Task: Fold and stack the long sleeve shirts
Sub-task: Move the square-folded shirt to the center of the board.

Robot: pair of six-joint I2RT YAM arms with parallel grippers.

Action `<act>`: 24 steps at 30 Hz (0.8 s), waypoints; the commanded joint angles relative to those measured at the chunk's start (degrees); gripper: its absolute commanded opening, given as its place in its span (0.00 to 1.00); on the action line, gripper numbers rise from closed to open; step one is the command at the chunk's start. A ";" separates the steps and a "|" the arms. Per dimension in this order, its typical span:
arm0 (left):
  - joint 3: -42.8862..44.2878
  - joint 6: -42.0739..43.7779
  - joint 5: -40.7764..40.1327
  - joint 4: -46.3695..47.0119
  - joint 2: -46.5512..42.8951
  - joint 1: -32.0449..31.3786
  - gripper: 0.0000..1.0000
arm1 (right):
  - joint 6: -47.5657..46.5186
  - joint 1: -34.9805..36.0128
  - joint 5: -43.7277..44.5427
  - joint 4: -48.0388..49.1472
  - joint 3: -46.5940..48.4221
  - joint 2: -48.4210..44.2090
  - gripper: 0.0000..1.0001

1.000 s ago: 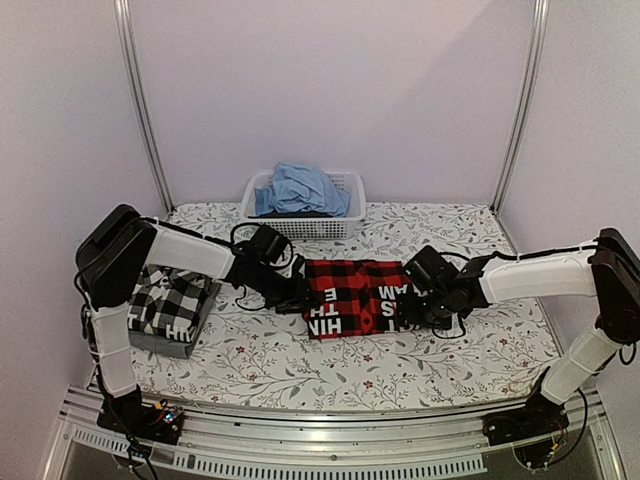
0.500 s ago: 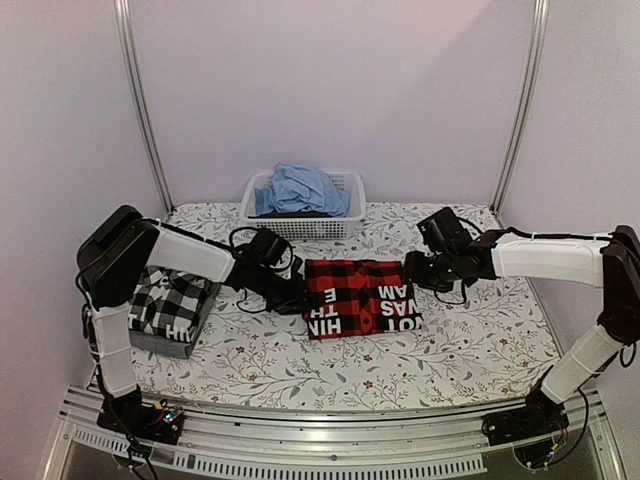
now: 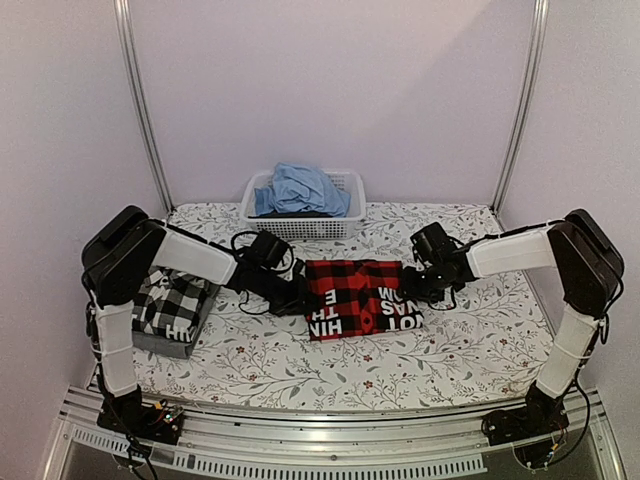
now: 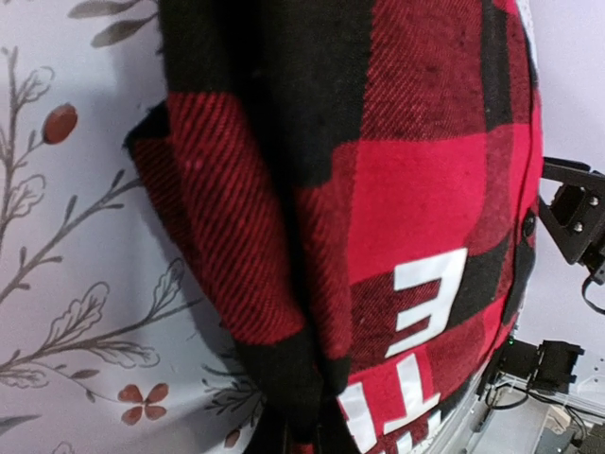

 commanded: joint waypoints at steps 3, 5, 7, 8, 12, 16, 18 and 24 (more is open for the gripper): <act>-3.25 4.97 0.50 -3.99 -3.15 2.81 0.00 | 1.07 0.38 -4.37 2.94 -1.44 -0.11 0.48; -4.92 7.35 1.06 -5.56 -5.33 4.24 0.00 | 1.94 1.60 -5.04 3.21 -2.10 -0.57 0.48; -6.12 10.69 3.45 -7.23 -6.98 6.06 0.00 | 2.82 2.87 -6.71 4.75 -3.00 -1.12 0.48; -6.18 12.52 4.25 -9.05 -7.28 6.79 0.00 | 3.26 3.47 -7.26 5.48 -3.18 -1.36 0.48; -6.63 17.19 5.67 -13.64 -7.41 9.34 0.00 | 5.27 5.47 -8.59 7.31 -2.85 -0.60 0.46; -6.71 16.94 5.26 -14.15 -8.03 10.07 0.13 | 5.85 5.98 -9.49 7.83 -1.71 1.16 0.42; -7.05 16.47 3.41 -14.24 -9.17 10.58 0.27 | 5.73 6.09 -9.69 7.84 -1.46 1.94 0.41; -8.53 16.13 3.32 -12.05 -10.48 12.45 0.49 | 5.44 6.10 -9.48 7.62 -1.70 2.36 0.38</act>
